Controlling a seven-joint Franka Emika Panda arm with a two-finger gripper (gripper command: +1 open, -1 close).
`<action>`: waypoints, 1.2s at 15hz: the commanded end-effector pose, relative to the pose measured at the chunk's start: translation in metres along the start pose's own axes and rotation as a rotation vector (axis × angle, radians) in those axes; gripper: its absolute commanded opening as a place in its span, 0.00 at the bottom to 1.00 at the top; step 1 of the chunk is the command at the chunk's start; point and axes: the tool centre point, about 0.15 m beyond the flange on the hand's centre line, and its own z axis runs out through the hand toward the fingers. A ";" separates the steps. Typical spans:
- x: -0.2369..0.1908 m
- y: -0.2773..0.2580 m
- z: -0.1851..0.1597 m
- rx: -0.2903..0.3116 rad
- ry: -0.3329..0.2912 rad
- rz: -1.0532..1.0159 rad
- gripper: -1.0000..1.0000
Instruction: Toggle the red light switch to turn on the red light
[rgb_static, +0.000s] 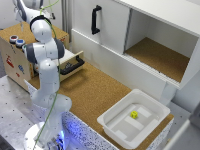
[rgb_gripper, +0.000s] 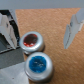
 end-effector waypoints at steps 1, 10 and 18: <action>0.072 -0.036 0.005 -0.083 -0.146 -0.030 1.00; 0.088 -0.063 0.021 -0.058 -0.173 -0.080 0.00; 0.100 -0.051 0.046 -0.150 -0.126 -0.019 0.00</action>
